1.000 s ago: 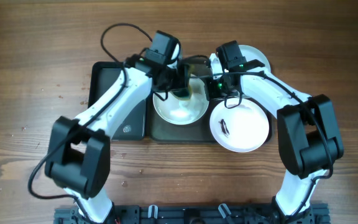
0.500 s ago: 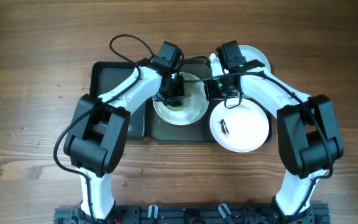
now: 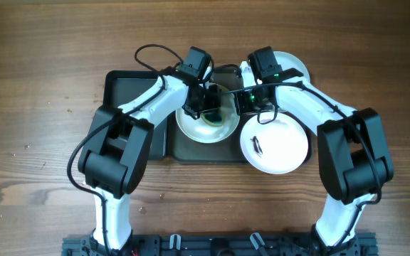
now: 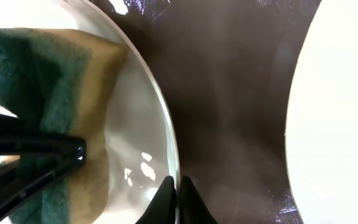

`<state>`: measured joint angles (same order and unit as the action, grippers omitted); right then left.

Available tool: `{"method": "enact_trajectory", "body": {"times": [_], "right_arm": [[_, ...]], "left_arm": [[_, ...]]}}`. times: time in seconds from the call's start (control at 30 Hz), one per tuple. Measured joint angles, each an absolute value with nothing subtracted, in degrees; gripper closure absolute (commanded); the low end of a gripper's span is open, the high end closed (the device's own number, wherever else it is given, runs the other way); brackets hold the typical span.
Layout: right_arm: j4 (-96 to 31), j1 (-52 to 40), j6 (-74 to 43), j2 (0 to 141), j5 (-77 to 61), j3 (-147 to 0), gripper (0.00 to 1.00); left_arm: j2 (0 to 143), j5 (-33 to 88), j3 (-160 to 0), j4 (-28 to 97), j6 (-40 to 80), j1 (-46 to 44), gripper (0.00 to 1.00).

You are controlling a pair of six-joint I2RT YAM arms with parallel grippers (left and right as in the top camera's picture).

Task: Clean dirty plates on tray and stack at the side
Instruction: 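Scrub the center white plate with the sponge in the left gripper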

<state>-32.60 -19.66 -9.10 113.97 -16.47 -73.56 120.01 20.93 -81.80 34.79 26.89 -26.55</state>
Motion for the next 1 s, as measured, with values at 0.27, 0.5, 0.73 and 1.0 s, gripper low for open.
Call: {"method": "enact_trajectory", "body": {"times": [0.27, 0.5, 0.73, 1.0], "right_arm": [[-32.5, -19.7, -9.1, 114.0, -16.8, -73.6, 0.96], [-32.5, -19.7, -9.1, 114.0, -16.9, -73.6, 0.96], [-32.5, -19.5, -9.1, 114.0, -16.9, -73.4, 0.96], [-32.5, -19.7, -9.1, 114.0, -18.0, -73.4, 0.96]], "left_arm": [[112.4, 16.2, -82.1, 36.2, 28.7, -29.1, 0.96], [114.7, 12.8, -82.4, 35.3, 29.5, -32.2, 0.96], [118.8, 8.7, -82.4, 34.9, 30.0, -34.0, 0.96], [119.2, 0.8, -83.1, 38.3, 30.2, -35.2, 0.96]]}}
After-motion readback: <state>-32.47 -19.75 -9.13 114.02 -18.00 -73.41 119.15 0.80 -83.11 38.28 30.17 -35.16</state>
